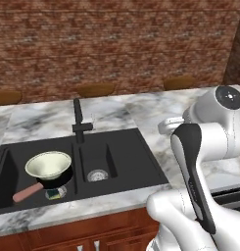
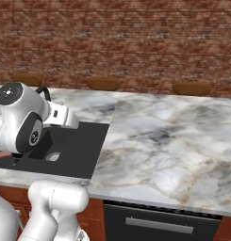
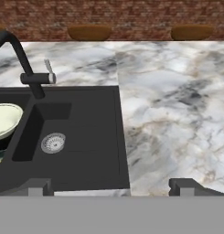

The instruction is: Pick the saucepan and bowl and place them in the sink. Then turn on the water.

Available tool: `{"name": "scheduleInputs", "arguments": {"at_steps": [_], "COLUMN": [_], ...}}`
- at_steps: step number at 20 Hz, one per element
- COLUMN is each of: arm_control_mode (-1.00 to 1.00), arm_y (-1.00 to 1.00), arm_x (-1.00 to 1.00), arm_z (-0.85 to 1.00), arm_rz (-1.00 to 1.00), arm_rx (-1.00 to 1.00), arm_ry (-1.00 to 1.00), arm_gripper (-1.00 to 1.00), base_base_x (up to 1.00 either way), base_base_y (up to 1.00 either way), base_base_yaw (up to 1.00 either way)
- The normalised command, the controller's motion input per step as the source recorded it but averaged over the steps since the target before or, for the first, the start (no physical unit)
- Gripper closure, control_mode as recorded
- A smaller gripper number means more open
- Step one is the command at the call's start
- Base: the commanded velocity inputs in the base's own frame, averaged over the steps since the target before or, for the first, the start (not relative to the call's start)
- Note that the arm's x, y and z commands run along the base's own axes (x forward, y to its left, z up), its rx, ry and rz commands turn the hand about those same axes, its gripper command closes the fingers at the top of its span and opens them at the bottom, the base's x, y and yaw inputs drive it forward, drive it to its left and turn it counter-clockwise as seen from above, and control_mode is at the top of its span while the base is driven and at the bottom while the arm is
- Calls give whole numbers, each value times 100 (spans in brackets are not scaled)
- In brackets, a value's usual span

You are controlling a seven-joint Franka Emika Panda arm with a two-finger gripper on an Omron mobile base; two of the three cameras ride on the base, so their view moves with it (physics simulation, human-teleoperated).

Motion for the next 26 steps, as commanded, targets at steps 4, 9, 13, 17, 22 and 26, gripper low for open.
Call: {"name": "scheduleInputs", "arguments": {"at_steps": [4, 9, 13, 17, 22, 26], "arm_control_mode": [100, 100, -100, -100, -100, -100], "arm_y": [0, 0, 0, 0, 6, 4], "arm_x": [0, 0, 1, 36, 55, 48], "arm_z": [0, 0, 0, 0, 0, 0], "arm_rz": [0, 0, 0, 0, 0, 0], "arm_rx": [0, 0, 0, 0, 0, 0], "arm_ry": [0, 0, 0, -1, -3, -5], "arm_gripper": [-100, -100, -100, -100, -100, -100], "base_base_x": [40, 41, 9, 0, 0, 0], "base_base_y": [-11, -8, -1, 0, 0, 0], "base_base_yaw": [2, 1, 1, 0, 0, 0]}}
